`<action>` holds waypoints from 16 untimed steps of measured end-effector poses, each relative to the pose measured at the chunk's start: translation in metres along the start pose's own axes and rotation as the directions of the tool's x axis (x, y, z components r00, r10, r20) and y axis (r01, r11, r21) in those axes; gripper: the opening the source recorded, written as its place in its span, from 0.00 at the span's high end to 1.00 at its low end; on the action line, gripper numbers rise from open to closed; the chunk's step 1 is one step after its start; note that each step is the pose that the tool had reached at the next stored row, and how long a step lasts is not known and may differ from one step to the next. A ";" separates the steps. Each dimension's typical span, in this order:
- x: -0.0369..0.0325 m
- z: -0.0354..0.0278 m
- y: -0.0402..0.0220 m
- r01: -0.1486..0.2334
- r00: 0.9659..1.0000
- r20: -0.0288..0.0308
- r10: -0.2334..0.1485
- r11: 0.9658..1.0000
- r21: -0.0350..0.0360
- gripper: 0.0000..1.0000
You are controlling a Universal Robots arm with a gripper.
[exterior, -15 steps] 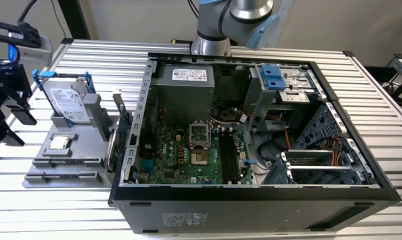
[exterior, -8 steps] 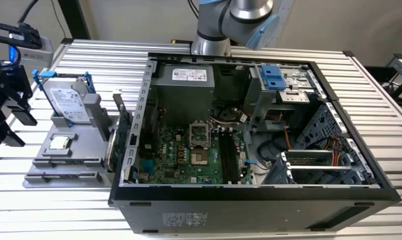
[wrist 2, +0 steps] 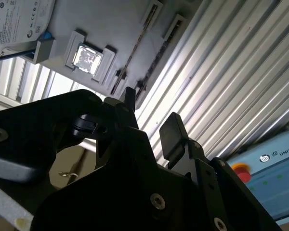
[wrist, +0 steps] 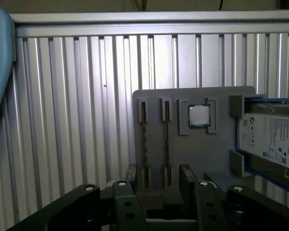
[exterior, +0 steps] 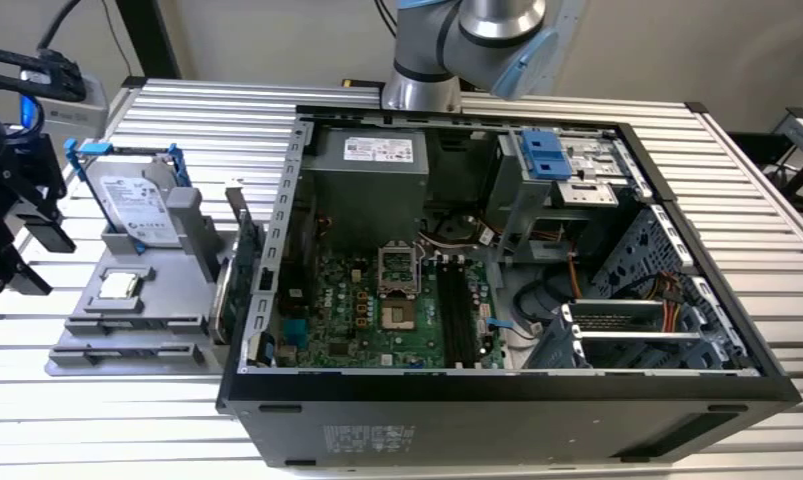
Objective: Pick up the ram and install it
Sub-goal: 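Pick up the ram and move it above insertion slot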
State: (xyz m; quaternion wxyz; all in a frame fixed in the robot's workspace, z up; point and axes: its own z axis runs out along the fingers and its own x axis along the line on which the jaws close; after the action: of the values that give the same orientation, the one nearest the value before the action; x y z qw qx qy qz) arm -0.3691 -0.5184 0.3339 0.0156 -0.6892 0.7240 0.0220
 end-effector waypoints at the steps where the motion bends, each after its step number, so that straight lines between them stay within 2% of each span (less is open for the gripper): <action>1: 0.0001 0.0008 0.0000 0.000 1.000 0.000 0.000 1.000 0.000 0.00; 16: 0.0007 0.0129 -0.0002 0.000 1.000 0.000 0.000 1.000 0.000 0.00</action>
State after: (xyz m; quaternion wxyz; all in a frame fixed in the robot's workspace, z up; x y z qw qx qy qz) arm -0.3691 -0.5185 0.3210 0.0155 -0.6892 0.7240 0.0220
